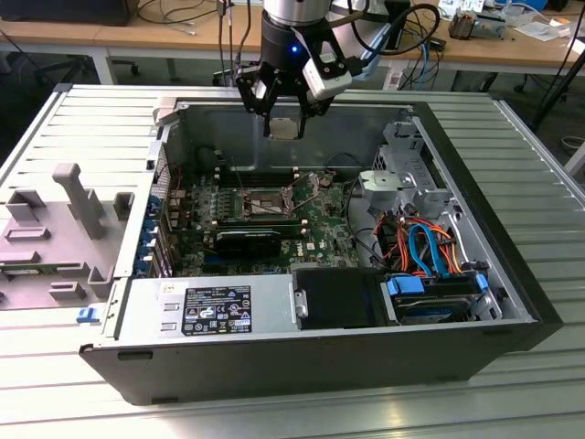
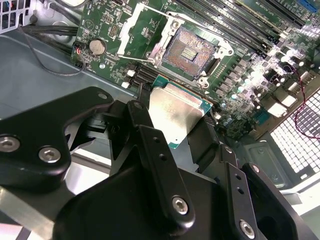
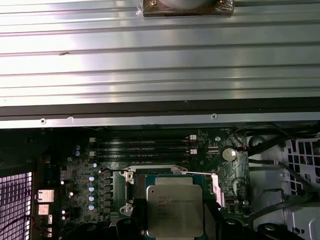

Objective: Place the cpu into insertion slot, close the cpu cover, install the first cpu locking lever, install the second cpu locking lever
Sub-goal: 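Place the cpu into insertion slot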

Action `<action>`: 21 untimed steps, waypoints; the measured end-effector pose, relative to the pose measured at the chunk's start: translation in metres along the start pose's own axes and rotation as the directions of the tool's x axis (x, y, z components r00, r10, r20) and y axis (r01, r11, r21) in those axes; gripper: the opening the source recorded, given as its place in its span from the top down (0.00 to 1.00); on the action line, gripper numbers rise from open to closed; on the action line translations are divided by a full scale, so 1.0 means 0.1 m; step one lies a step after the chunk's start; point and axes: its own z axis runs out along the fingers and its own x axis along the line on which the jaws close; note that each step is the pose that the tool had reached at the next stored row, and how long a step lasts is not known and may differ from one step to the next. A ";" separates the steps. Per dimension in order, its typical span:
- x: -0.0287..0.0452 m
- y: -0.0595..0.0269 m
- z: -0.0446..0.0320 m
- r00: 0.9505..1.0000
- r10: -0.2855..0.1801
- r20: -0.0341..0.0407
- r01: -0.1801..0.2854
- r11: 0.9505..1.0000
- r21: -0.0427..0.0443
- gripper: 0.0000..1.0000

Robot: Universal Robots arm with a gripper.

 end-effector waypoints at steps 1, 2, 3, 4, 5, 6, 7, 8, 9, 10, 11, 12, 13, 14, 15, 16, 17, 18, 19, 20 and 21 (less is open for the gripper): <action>0.000 -0.001 0.002 1.000 0.000 0.000 0.000 1.000 0.000 0.46; 0.000 -0.001 0.005 1.000 0.000 0.000 0.000 1.000 0.000 0.46; 0.000 -0.001 0.008 1.000 0.000 0.000 0.000 1.000 0.000 0.46; 0.000 -0.002 0.010 1.000 0.000 0.000 0.000 1.000 0.000 0.46; 0.000 -0.002 0.013 1.000 0.000 0.000 0.000 1.000 0.000 0.46; 0.000 -0.003 0.015 1.000 0.000 0.000 0.000 1.000 0.000 0.46; -0.001 -0.003 0.019 1.000 0.000 0.000 0.000 1.000 0.000 0.46; -0.001 -0.004 0.022 1.000 0.000 0.000 0.000 1.000 0.000 0.46; -0.001 -0.004 0.025 1.000 0.000 0.000 0.000 1.000 0.000 0.46; -0.001 -0.005 0.028 1.000 0.000 0.000 0.000 1.000 0.000 0.46; -0.001 -0.006 0.032 1.000 0.000 0.000 0.000 1.000 0.000 0.46; -0.001 -0.006 0.035 1.000 0.000 0.000 0.000 1.000 0.000 0.46; -0.001 -0.007 0.038 1.000 0.000 0.000 0.000 1.000 0.000 0.46; -0.001 -0.007 0.041 1.000 0.000 0.000 0.000 1.000 0.000 0.46; -0.001 -0.007 0.044 1.000 0.000 0.000 0.000 1.000 0.000 0.46; -0.001 -0.008 0.047 1.000 0.000 0.000 0.000 1.000 0.000 0.46; -0.001 -0.008 0.050 1.000 0.000 0.000 0.000 1.000 0.000 0.46; -0.001 -0.009 0.054 1.000 0.000 0.000 0.000 1.000 0.000 0.46; -0.001 -0.009 0.057 1.000 0.000 0.000 0.000 1.000 0.000 0.46; -0.001 -0.010 0.060 1.000 0.000 0.000 0.000 1.000 0.000 0.46; -0.001 -0.010 0.063 1.000 0.000 0.000 0.000 1.000 0.000 0.46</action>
